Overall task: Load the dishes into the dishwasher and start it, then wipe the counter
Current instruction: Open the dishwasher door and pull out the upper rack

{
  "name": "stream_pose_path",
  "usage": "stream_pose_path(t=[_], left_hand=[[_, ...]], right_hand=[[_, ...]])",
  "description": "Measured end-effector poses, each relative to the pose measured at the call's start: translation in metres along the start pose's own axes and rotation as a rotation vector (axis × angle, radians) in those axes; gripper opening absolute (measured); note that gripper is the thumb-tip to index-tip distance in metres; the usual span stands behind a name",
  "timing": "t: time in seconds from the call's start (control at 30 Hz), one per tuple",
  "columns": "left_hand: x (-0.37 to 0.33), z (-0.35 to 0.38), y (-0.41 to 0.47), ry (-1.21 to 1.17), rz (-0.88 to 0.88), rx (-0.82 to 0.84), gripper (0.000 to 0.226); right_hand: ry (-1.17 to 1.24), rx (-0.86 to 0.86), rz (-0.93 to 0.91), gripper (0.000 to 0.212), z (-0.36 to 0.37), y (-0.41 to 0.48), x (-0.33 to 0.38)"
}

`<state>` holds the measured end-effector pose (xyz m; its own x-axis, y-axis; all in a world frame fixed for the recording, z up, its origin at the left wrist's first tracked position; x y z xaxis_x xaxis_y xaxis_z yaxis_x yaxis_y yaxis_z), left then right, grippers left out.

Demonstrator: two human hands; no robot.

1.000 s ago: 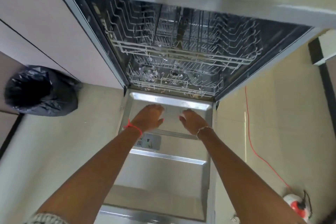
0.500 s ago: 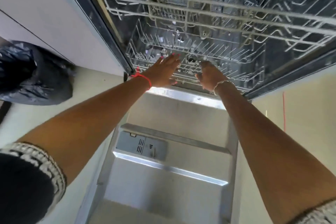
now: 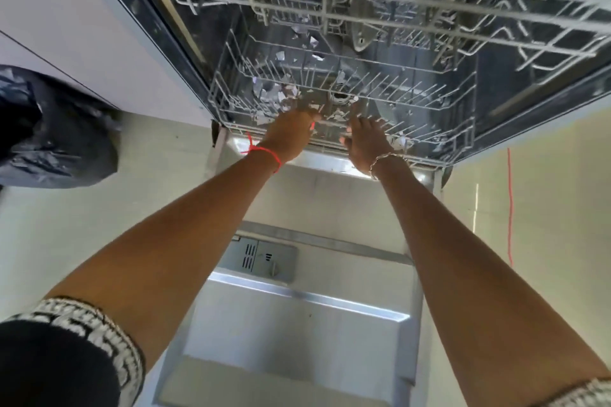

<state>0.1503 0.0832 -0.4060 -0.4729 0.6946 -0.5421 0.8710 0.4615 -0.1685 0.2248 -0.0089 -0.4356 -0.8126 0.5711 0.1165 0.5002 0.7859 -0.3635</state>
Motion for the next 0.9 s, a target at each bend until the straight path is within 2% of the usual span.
stream_pose_path(t=[0.17, 0.27, 0.4, 0.47, 0.5, 0.53, 0.6, 0.67, 0.7, 0.8, 0.9], left_hand=[[-0.003, 0.012, -0.044, 0.009, -0.06, -0.004, 0.043], [-0.001, 0.023, -0.073, 0.092, -0.077, 0.079, 0.044], [-0.003, 0.037, -0.126, 0.08, -0.141, 0.196, 0.042], [-0.013, 0.029, -0.152, 0.101, -0.046, 0.078, 0.04], [-0.016, 0.033, -0.169, 0.053, -0.056, 0.142, 0.042], [-0.021, 0.031, -0.185, 0.075, -0.046, 0.119, 0.045], [-0.021, 0.04, -0.214, 0.02, -0.116, 0.174, 0.047], [-0.028, 0.042, -0.244, 0.005, -0.124, 0.138, 0.045], [-0.026, 0.051, -0.259, -0.082, -0.15, 0.172, 0.05], [-0.017, 0.07, -0.302, -0.108, -0.177, 0.234, 0.069], [-0.014, 0.083, -0.34, -0.123, -0.261, 0.349, 0.048]], right_hand=[[-0.054, 0.066, -0.001, 0.044, 0.016, -0.045, 0.016], [-0.066, 0.135, -0.018, 0.04, 0.023, -0.075, 0.028], [-0.054, 0.205, -0.05, 0.042, 0.042, -0.128, 0.047], [-0.038, 0.219, -0.052, 0.04, 0.05, -0.154, 0.054], [-0.039, 0.217, -0.049, 0.039, 0.053, -0.168, 0.058], [-0.049, 0.214, -0.049, 0.039, 0.056, -0.182, 0.063], [-0.077, 0.237, -0.059, 0.04, 0.065, -0.208, 0.071], [-0.108, 0.268, -0.088, 0.042, 0.079, -0.234, 0.082], [-0.108, 0.275, -0.097, 0.042, 0.084, -0.245, 0.086], [-0.083, 0.278, -0.08, 0.039, 0.095, -0.275, 0.096], [-0.049, 0.294, -0.048, 0.038, 0.104, -0.306, 0.107]])
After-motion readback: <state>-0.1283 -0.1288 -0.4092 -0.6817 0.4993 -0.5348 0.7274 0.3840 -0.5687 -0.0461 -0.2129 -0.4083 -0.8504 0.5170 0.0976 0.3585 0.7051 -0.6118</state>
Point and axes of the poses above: each hand's wrist, its own y-axis towards the middle knuckle, its own z-axis out of the palm, x = y × z, the point moved 9 cm from there along y, towards the middle knuckle, and after that the axes turned 9 degrees about -y, right-handed, at the moved point
